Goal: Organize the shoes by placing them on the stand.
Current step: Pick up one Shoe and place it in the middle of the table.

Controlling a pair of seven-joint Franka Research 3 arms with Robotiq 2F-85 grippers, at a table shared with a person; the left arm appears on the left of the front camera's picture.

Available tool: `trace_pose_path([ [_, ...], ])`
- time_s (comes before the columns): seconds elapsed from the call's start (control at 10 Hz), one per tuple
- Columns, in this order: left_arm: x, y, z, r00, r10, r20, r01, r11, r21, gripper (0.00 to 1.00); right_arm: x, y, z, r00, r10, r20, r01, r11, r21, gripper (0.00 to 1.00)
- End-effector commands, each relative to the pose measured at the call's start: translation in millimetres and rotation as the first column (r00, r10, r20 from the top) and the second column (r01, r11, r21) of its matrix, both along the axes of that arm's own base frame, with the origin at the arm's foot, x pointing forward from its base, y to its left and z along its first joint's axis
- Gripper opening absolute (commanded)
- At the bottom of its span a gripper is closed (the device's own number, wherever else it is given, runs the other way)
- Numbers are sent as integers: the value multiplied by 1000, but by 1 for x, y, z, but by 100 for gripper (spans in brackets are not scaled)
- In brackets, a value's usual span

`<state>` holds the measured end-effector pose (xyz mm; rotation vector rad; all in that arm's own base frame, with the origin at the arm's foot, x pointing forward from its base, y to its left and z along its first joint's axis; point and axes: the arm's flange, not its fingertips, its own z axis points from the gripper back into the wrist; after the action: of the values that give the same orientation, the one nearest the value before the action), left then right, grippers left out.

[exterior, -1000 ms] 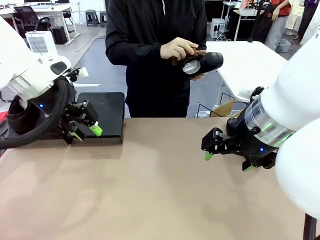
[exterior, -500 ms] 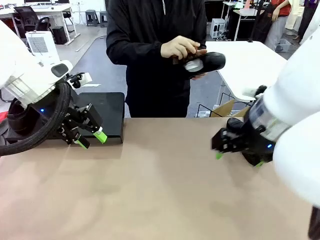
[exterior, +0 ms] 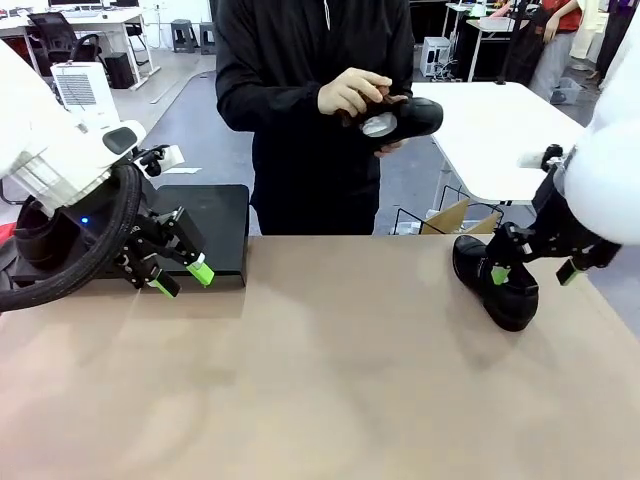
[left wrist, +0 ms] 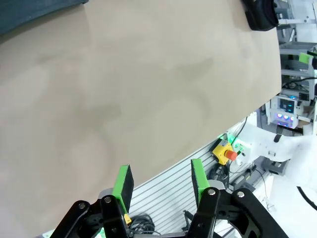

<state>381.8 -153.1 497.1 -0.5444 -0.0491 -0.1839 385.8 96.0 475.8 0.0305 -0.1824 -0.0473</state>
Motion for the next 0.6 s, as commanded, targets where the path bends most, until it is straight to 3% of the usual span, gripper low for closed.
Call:
trace_pose_path([
  [0.0, 1, 0, 1, 1000, 0, 5, 0, 1000, -10, 62, 29, -10, -3, 996, 78, -40, -78, 997, -1, 100],
  [0.2, 1, 0, 1, 1000, 0, 5, 0, 1000, -10, 62, 54, -20, -23, 1000, 23, -9, -23, 1000, -13, 100],
  [0.3, 1, 0, 1, 1000, 0, 5, 0, 1000, -10, 62, 64, -15, -27, 968, -244, 51, 244, 970, 8, 100],
  [0.4, 1, 0, 1, 1000, 0, 5, 0, 1000, -10, 62, 41, -17, -22, 998, 43, -43, -42, 999, 5, 100],
  [0.5, 1, 0, 1, 1000, 0, 5, 0, 1000, -10, 62, 41, -17, -22, 998, 43, -43, -42, 999, 5, 100],
])
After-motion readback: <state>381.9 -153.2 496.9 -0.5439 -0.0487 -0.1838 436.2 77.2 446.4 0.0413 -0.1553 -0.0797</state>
